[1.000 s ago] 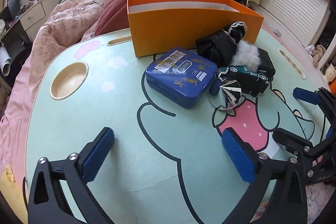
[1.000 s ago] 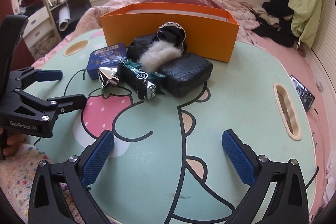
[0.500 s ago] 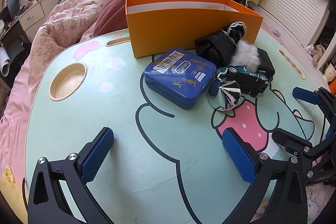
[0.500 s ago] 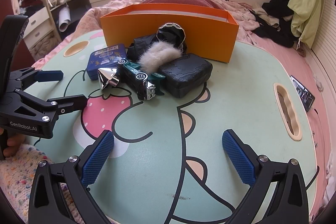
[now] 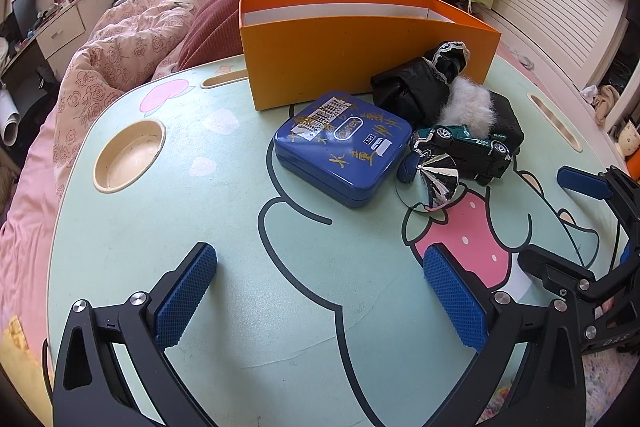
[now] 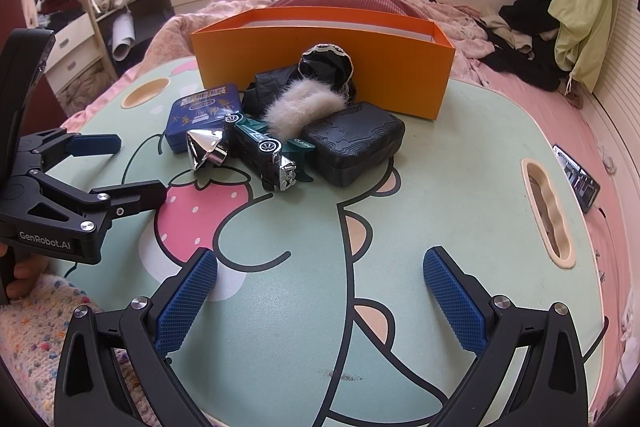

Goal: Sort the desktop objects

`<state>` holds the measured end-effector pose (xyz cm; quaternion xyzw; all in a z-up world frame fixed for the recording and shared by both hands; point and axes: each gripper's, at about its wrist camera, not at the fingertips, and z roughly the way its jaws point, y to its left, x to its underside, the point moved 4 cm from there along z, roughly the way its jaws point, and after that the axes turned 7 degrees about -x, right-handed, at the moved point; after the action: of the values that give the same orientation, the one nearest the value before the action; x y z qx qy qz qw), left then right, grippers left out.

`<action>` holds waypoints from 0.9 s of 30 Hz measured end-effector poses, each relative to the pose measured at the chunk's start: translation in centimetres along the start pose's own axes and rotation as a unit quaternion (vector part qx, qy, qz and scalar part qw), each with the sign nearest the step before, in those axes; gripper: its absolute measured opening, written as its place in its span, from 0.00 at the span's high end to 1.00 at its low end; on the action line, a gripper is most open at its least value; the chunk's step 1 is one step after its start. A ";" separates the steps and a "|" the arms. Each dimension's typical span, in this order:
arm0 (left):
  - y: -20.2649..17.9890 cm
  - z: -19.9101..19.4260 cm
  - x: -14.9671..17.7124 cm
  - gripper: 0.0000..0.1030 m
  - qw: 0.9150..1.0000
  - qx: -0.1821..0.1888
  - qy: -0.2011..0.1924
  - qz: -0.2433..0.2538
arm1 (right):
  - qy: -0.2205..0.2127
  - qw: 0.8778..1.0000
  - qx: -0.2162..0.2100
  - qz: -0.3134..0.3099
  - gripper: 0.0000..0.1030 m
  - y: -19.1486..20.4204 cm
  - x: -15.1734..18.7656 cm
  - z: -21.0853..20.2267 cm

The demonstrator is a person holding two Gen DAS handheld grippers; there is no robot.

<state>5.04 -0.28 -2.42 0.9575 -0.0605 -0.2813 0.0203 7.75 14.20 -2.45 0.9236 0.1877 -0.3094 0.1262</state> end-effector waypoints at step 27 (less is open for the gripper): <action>0.1 0.0 0.0 0.00 1.000 0.000 0.000 0.000 | -0.003 1.000 0.005 0.007 0.00 -0.1 -0.1 -0.2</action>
<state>5.02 -0.34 -2.44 0.9574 -0.0606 -0.2815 0.0200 7.72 14.35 -2.22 0.9247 0.1796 -0.3120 0.1242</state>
